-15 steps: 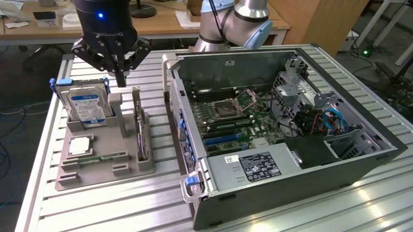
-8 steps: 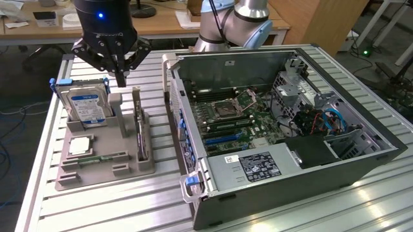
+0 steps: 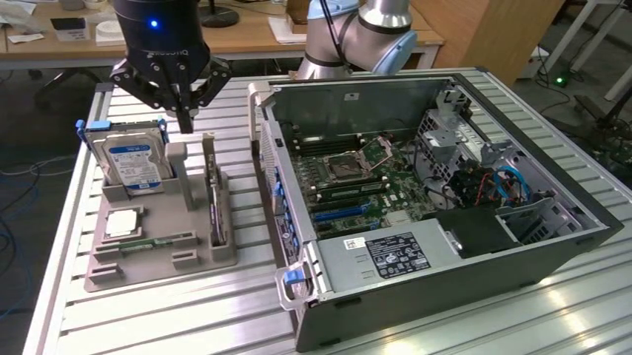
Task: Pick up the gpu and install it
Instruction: 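Pick up the gpu and move the gpu toward the slot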
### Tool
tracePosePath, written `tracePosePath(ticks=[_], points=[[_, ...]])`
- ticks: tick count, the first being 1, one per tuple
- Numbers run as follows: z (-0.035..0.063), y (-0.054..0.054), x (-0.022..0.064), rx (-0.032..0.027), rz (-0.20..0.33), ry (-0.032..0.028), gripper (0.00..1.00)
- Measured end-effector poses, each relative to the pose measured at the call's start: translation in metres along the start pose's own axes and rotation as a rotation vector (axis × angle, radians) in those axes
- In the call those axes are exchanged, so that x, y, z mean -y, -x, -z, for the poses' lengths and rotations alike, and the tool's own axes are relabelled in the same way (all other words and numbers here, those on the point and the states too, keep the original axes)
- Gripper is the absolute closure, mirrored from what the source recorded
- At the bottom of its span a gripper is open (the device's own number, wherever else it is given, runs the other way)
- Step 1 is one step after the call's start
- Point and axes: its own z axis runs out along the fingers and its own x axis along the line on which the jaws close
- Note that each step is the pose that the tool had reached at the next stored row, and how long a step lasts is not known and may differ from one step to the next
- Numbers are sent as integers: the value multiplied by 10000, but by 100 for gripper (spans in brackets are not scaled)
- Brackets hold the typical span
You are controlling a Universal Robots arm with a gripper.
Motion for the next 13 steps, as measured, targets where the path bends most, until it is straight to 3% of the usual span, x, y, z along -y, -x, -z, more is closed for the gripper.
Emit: tracePosePath(ticks=[13], points=[[-10,-12,-9,2,-67,-2,89]])
